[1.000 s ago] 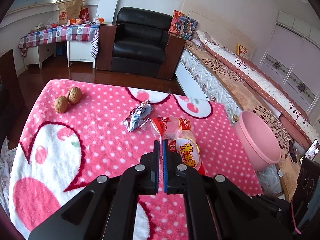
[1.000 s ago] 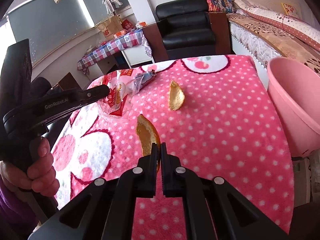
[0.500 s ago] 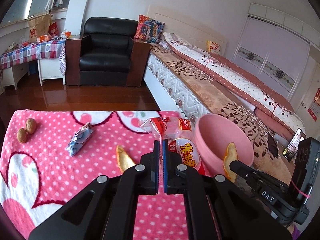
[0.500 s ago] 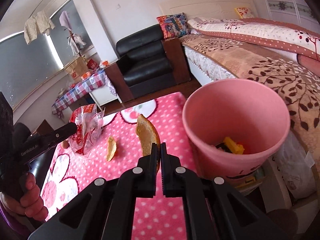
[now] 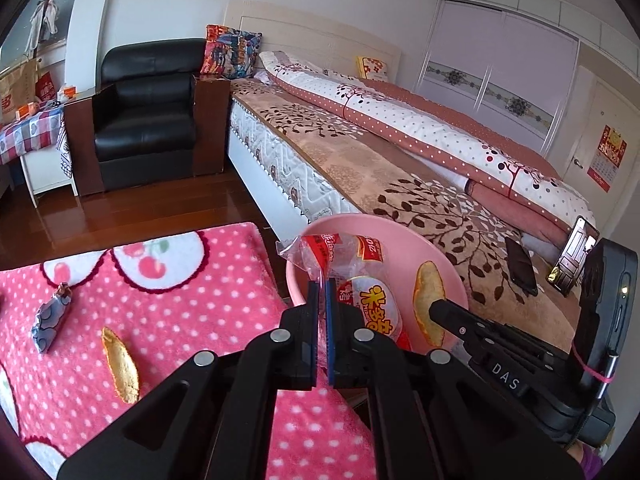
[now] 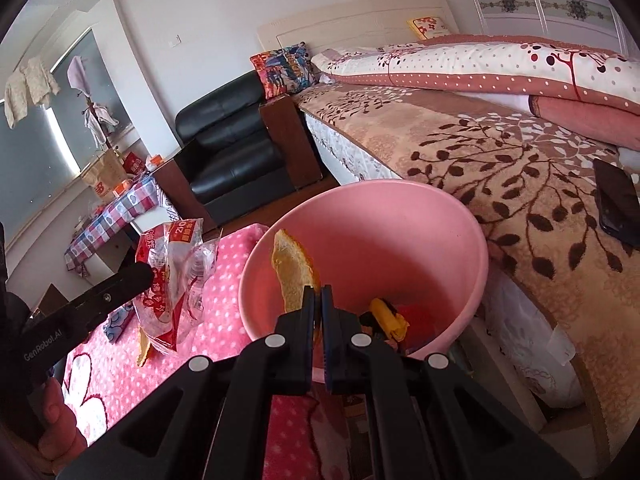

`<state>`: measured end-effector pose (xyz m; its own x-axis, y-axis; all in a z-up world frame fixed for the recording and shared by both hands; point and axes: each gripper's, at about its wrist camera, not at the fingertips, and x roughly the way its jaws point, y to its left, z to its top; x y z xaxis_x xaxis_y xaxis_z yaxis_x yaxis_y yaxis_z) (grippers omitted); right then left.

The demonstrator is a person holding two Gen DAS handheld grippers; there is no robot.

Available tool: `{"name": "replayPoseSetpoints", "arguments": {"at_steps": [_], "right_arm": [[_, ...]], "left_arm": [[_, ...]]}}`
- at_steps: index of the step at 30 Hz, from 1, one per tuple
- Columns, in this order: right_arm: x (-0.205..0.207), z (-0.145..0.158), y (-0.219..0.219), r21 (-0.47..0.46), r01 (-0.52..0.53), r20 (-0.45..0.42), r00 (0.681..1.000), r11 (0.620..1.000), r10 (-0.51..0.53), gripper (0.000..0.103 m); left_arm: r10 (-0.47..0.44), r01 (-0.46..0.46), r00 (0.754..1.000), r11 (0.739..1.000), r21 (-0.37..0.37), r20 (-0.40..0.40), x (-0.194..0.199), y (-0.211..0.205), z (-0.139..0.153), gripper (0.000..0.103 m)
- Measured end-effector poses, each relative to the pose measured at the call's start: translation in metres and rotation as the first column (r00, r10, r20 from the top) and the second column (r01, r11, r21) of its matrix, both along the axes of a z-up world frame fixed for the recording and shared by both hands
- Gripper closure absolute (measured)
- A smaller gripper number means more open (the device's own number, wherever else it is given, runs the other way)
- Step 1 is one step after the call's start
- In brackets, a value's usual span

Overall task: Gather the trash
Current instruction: 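Carry the bag and peel to the pink bucket and open both tools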

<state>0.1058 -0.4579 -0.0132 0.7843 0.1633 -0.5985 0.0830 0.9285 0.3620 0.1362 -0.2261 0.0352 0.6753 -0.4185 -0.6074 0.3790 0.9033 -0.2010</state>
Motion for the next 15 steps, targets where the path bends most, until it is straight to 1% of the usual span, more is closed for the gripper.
{"name": "replayPoseSetpoints", "arguments": {"at_steps": [7,15], "right_arm": [[0.008,-0.008,-0.008,-0.006,0.018,-0.009,1.0,1.0,-0.018,0.1],[0.014,-0.01,-0.014,-0.016,0.033,-0.012,0.999,0.999,-0.033,0.1]], "left_arm": [[-0.007,0.007,1.0,1.0,0.015,-0.018,0.01,-0.014,-0.011,0.101],[-0.011,0.012,1.0,1.0,0.018,-0.027,0.02,-0.028,-0.017,0.101]]}}
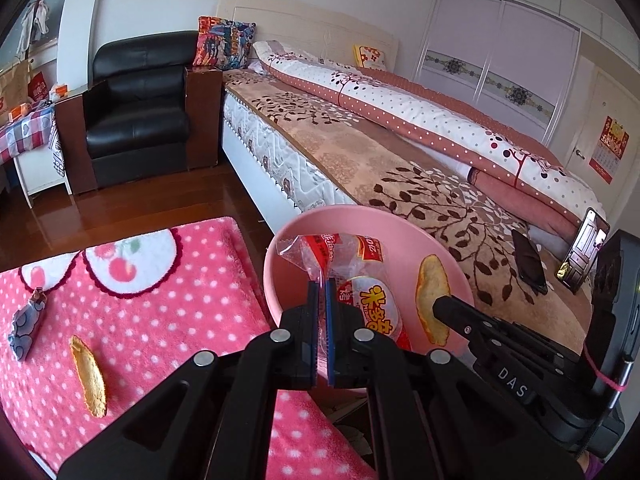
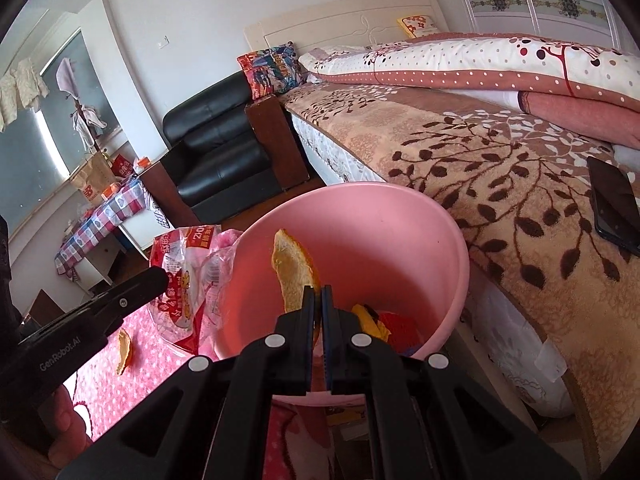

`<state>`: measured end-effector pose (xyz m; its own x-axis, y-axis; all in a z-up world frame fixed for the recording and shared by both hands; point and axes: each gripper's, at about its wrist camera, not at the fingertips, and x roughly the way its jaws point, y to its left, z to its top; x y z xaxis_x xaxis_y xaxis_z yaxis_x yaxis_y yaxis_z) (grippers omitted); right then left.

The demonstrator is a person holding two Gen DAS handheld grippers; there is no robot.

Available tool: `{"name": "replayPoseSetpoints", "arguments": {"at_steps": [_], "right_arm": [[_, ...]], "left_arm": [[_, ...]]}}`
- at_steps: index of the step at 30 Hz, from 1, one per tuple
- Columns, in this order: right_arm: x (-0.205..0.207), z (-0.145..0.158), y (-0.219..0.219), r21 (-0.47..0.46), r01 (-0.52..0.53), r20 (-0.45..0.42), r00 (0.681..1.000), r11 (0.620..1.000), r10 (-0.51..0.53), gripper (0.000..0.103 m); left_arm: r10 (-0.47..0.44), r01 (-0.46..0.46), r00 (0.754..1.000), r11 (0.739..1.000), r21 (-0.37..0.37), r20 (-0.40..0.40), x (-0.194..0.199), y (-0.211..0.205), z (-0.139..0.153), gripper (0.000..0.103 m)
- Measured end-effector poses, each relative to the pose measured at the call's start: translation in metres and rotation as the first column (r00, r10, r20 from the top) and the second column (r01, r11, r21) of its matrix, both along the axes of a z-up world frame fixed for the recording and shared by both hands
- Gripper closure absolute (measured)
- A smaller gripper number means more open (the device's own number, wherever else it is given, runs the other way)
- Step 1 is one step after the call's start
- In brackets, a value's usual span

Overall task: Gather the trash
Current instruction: 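Carry the bag and peel to the pink bucket and open both tools, then move both tools back over the foil wrapper and second orange peel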

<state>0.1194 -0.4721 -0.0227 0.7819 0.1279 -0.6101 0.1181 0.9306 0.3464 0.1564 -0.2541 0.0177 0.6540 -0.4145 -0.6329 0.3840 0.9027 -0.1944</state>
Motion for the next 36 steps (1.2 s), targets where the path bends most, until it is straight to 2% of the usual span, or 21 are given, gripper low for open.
{"name": "replayPoseSetpoints", "arguments": {"at_steps": [9,12,13,14,16,19,25,30,36], "right_arm": [[0.004,-0.002,-0.007,-0.002,0.011,-0.003,1.0,1.0,-0.011,0.099],[0.005,-0.002,-0.007,-0.005,0.014,-0.003,1.0,1.0,-0.014,0.098],[0.005,-0.003,-0.007,-0.005,0.013,-0.006,1.0,1.0,-0.013,0.097],[0.005,-0.003,-0.006,-0.005,0.014,-0.005,1.0,1.0,-0.014,0.093],[0.004,-0.003,-0.007,0.002,0.02,-0.002,1.0,1.0,-0.02,0.085],[0.003,-0.002,-0.009,0.009,0.024,0.001,1.0,1.0,-0.024,0.077],[-0.006,0.007,-0.001,0.01,0.0,0.021,1.0,1.0,-0.001,0.068],[-0.018,0.017,0.023,0.003,-0.04,0.034,0.999,0.999,0.04,0.066],[-0.028,0.023,0.064,-0.002,-0.11,0.03,0.993,0.994,0.11,0.066]], "left_arm": [[-0.001,0.001,1.0,1.0,-0.009,0.0,0.005,-0.008,-0.005,0.101],[0.005,-0.005,1.0,1.0,-0.012,-0.009,0.007,-0.008,-0.005,0.096],[0.007,-0.007,1.0,1.0,-0.015,-0.013,0.008,-0.008,-0.006,0.091],[0.009,-0.01,1.0,1.0,-0.017,-0.017,0.008,-0.008,-0.006,0.081],[0.007,-0.008,1.0,0.999,-0.034,-0.027,0.009,-0.006,-0.006,0.073],[0.002,-0.003,1.0,0.999,-0.048,-0.026,0.008,-0.005,-0.003,0.072],[0.002,-0.001,1.0,0.999,-0.049,0.025,-0.005,0.003,0.01,0.072],[0.01,-0.01,0.995,1.0,-0.005,0.098,-0.026,0.016,0.021,0.072],[0.088,-0.092,0.989,0.995,0.025,0.121,-0.042,0.057,0.026,0.072]]}}
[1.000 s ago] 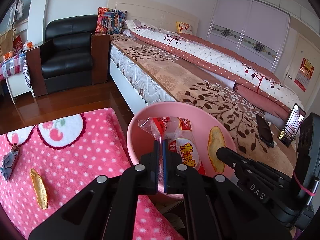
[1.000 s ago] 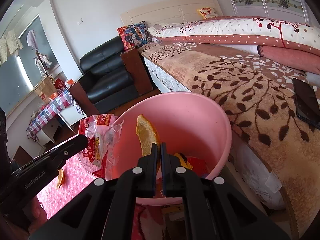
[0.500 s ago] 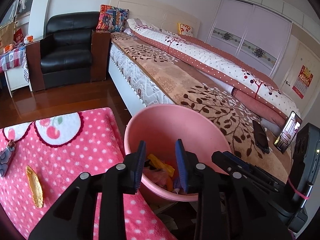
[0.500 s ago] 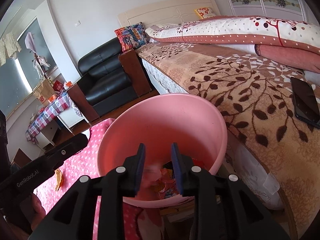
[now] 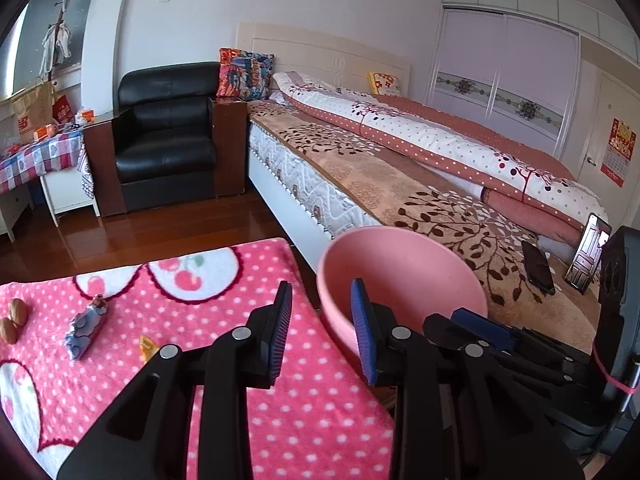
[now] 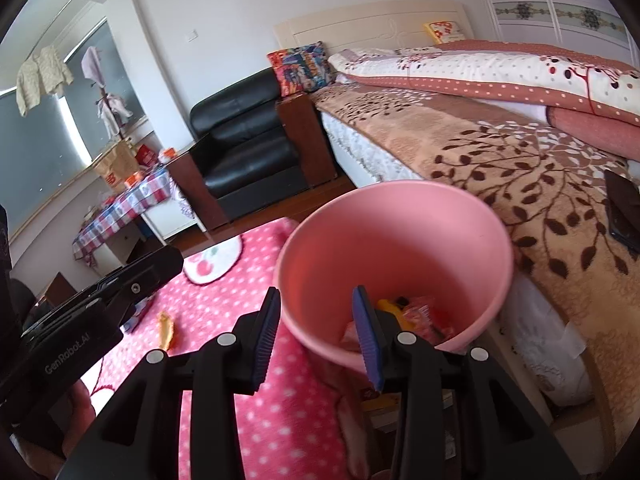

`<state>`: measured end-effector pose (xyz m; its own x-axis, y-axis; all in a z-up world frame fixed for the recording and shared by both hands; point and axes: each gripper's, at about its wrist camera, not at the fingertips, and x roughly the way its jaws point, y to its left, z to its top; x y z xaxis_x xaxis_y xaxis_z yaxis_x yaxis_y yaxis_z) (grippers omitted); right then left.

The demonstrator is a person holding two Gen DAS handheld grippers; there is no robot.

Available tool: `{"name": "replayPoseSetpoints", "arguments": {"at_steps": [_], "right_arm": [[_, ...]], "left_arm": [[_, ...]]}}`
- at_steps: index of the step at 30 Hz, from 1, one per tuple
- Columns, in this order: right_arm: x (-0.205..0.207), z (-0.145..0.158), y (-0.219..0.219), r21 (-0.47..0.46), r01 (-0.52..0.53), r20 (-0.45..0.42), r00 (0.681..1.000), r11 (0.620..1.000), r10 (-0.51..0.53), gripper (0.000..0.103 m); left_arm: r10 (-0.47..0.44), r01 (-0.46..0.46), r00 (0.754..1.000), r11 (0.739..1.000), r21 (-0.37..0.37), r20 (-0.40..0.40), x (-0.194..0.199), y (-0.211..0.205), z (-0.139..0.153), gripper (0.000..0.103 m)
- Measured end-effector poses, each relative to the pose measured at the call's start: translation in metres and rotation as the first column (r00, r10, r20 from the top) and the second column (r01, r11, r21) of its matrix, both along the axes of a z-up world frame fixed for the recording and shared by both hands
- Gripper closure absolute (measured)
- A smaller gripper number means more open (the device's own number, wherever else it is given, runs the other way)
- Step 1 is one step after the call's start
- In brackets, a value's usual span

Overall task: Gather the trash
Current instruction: 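Move both tools back over the foil wrapper and second orange peel, then grasp the foil wrapper with the left tool while the right tool grasps the orange peel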

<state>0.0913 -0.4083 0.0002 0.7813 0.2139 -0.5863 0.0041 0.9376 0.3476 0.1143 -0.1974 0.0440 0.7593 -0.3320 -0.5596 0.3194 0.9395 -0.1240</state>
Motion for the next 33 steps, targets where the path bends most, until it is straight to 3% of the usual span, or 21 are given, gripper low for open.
{"name": "replayPoseSetpoints", "arguments": {"at_steps": [8,12,18,27,33], "right_arm": [[-0.003,-0.002,0.065,0.001,-0.127,-0.034,0.991,0.992,0.127,0.066],[0.004,-0.008,0.099,-0.007,-0.189,-0.056,0.98,0.982,0.189,0.066],[0.025,-0.017,0.144,-0.024,-0.276,-0.087,0.958,0.961,0.273,0.066],[0.064,-0.035,0.184,-0.015,-0.337,-0.137,0.933,0.941,0.332,0.066],[0.08,-0.047,0.197,-0.03,-0.347,-0.168,0.926,0.937,0.337,0.064]], "left_arm": [[0.162,-0.162,0.987,0.987,-0.015,0.0,-0.015,0.097,0.001,0.072],[0.251,-0.251,0.968,0.968,-0.011,-0.013,-0.018,0.146,-0.007,0.072],[0.352,-0.354,0.931,0.935,-0.01,-0.093,-0.004,0.201,-0.03,0.073],[0.347,-0.35,0.923,0.937,0.013,-0.169,0.028,0.202,-0.06,0.072],[0.405,-0.409,0.894,0.912,0.02,-0.195,0.043,0.206,-0.075,0.073]]}}
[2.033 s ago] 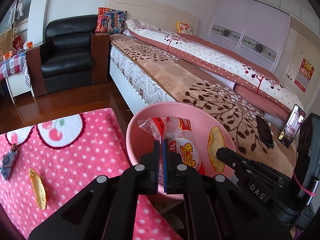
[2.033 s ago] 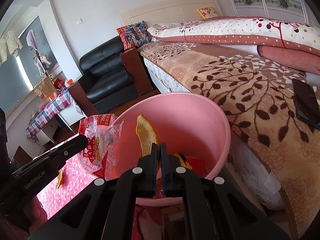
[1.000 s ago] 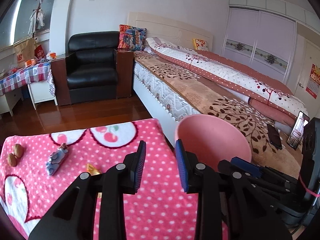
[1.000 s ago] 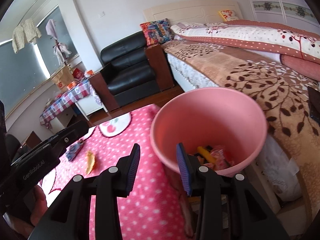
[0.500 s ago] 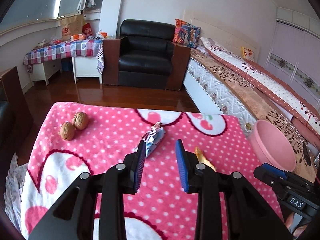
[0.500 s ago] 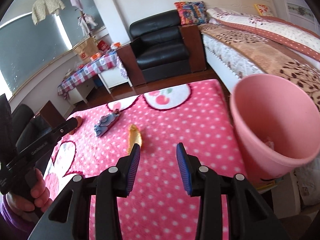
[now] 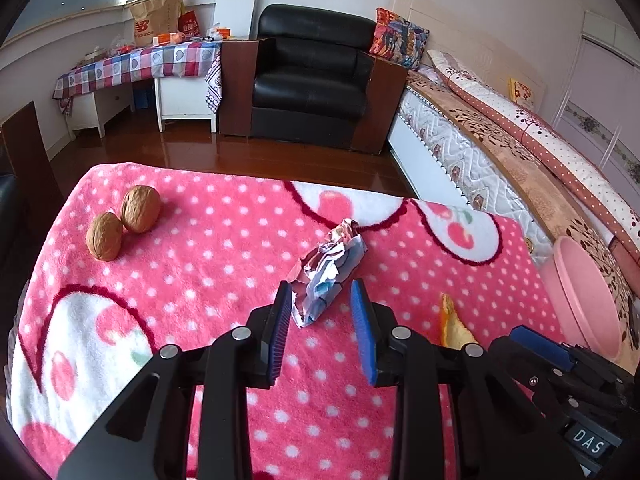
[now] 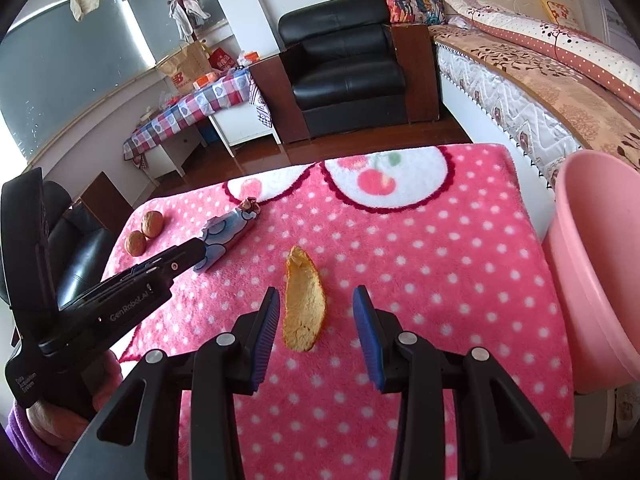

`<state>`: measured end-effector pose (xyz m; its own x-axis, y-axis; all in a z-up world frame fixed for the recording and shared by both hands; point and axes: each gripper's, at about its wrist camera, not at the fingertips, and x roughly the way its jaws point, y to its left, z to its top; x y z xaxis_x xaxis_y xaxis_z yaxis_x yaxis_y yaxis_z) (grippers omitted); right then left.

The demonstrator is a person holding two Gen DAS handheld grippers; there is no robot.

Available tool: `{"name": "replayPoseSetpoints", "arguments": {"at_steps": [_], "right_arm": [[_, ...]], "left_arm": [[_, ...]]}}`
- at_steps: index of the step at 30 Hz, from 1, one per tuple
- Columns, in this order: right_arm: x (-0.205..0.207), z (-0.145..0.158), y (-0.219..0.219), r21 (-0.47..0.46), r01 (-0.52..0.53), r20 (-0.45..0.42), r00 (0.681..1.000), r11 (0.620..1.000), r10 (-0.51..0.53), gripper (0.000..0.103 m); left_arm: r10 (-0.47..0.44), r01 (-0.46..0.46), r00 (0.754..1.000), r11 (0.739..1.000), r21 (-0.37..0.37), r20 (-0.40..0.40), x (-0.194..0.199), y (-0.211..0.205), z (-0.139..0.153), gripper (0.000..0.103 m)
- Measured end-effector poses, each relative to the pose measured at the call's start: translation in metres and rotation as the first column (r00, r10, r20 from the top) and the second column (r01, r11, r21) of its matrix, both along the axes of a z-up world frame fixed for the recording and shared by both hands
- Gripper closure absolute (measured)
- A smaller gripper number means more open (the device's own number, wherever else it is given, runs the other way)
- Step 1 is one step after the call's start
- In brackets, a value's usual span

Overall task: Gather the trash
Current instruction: 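Grasp the foil wrapper with the left tool while the right tool grasps the orange peel, then carry the foil wrapper and peel to the pink bucket and open both tools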

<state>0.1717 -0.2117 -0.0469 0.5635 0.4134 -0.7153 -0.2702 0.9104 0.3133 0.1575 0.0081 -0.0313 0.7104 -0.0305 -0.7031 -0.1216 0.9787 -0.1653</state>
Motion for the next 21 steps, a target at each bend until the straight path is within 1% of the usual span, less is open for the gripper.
{"name": "replayPoseSetpoints", "arguments": {"at_steps": [2,6,7,8,10,11,13,15,16,21], "right_arm": [[0.004,-0.005,0.002,-0.008,0.0,-0.013,1.0,1.0,0.0,0.06],[0.008,-0.014,0.01,-0.025,-0.018,-0.036,0.999,1.0,0.017,0.06],[0.008,-0.016,0.013,-0.033,-0.024,-0.039,0.999,0.999,0.022,0.06],[0.008,-0.018,0.016,-0.041,-0.031,-0.044,0.999,0.999,0.029,0.06],[0.008,-0.021,0.021,-0.06,-0.037,-0.05,0.998,0.998,0.034,0.062],[0.008,-0.021,0.022,-0.069,-0.034,-0.043,0.999,0.997,0.031,0.068],[0.008,-0.022,0.023,-0.07,-0.042,-0.051,0.998,0.997,0.039,0.083],[0.005,-0.019,0.022,-0.068,-0.043,-0.047,0.998,0.997,0.04,0.088],[0.003,-0.017,0.021,-0.071,-0.044,-0.043,0.998,0.997,0.041,0.1],[-0.015,-0.005,0.014,-0.057,-0.044,-0.018,0.999,0.997,0.043,0.1]], "left_arm": [[0.011,-0.011,1.0,1.0,-0.002,-0.002,0.003,0.001,-0.003,0.073],[0.027,-0.027,1.0,1.0,-0.014,-0.004,0.007,0.001,-0.008,0.073],[0.03,-0.03,1.0,0.999,-0.014,-0.005,0.009,0.003,-0.009,0.076],[0.03,-0.03,1.0,0.999,-0.017,-0.009,0.009,0.002,-0.01,0.088],[0.029,-0.029,0.999,0.999,-0.021,-0.014,0.012,0.001,-0.01,0.095],[0.027,-0.028,1.0,0.999,-0.021,-0.01,0.011,0.001,-0.009,0.098],[0.021,-0.021,1.0,1.0,-0.02,-0.001,0.008,0.0,-0.005,0.099],[0.013,-0.013,1.0,1.0,-0.008,0.014,0.003,0.0,0.0,0.099],[0.01,-0.01,1.0,1.0,-0.004,0.021,0.0,0.0,0.003,0.1],[0.008,-0.009,0.998,1.0,0.022,0.057,-0.02,-0.001,0.022,0.1]]}}
